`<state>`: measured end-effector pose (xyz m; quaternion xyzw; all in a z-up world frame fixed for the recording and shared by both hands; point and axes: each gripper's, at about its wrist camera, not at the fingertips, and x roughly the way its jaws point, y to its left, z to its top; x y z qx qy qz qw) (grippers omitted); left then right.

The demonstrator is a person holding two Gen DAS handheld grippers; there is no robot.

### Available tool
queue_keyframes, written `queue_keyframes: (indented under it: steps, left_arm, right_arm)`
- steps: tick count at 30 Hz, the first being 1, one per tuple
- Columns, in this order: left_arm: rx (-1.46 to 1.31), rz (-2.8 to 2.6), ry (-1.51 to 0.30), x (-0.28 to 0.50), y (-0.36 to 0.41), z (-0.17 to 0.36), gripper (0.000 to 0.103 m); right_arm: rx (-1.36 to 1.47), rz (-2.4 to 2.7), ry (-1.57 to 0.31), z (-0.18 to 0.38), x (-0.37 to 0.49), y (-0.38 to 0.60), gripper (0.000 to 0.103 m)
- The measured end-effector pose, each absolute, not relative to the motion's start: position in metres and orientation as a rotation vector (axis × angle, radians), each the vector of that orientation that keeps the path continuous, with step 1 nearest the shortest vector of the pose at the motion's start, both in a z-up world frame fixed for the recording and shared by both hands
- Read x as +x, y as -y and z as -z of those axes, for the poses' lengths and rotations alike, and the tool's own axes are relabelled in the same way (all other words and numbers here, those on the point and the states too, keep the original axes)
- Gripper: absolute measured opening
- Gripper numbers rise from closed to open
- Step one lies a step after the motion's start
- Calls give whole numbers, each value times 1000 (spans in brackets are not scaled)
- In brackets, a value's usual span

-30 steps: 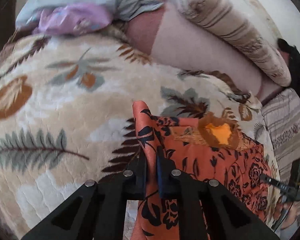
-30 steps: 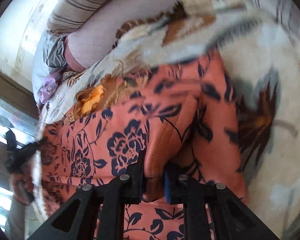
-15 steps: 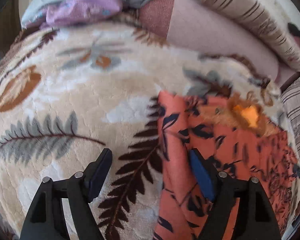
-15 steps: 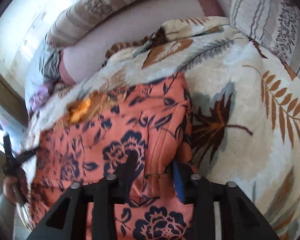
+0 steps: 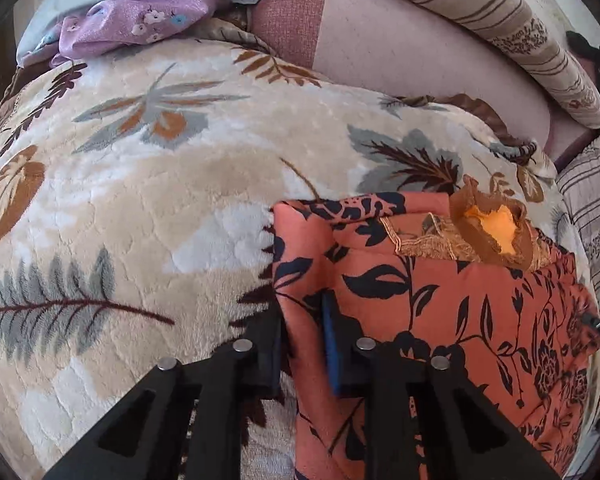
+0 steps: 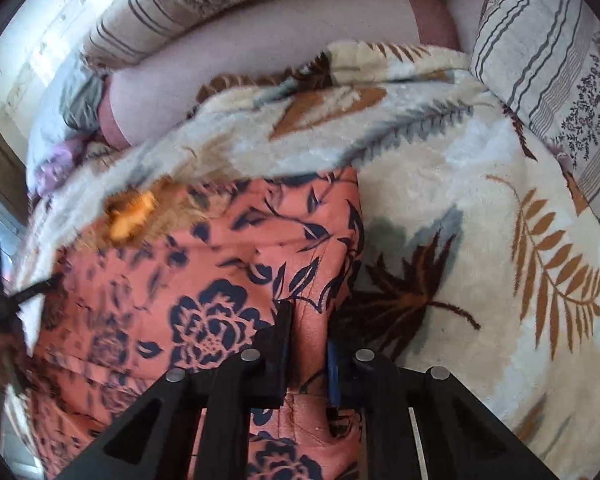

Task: Fold small clothes

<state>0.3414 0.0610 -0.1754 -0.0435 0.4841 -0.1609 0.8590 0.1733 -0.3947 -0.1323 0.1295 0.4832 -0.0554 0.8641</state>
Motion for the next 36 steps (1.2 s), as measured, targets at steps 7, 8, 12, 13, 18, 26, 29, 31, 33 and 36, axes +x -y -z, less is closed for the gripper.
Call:
queue_keyframes:
  steps: [7, 8, 12, 13, 18, 26, 29, 31, 33, 36]
  left_arm:
    - [-99, 284, -975, 333, -76, 171, 39]
    - [-114, 280, -969, 327, -78, 164, 39]
    - [-124, 403, -837, 279, -74, 127, 39]
    - [-111, 426, -835, 268, -69, 126, 45]
    - [-74, 375, -1009, 259, -68, 184, 48]
    - [-78, 369, -908, 249, -77, 153, 5]
    - [-86, 326, -892, 248, -89, 154, 2]
    - [-90, 253, -965, 257, -98, 178, 1]
    - [-162, 237, -975, 259, -114, 191, 2]
    - [-191, 239, -921, 245, -122, 163, 9]
  right_arm:
    - [500, 96, -985, 142, 156, 435, 67]
    - [489, 112, -957, 134, 151, 436, 67]
    - [534, 43, -817, 95, 134, 435, 67]
    - [546, -1, -806, 92, 134, 430, 67]
    - [525, 106, -913, 127, 144, 425, 67]
    - [260, 143, -956, 107, 149, 392, 10]
    - [191, 144, -877, 79, 149, 378, 10]
    - [216, 126, -930, 97, 156, 381, 14]
    - [252, 164, -1143, 151, 173, 393, 28]
    - [341, 173, -1037, 136, 150, 405, 70]
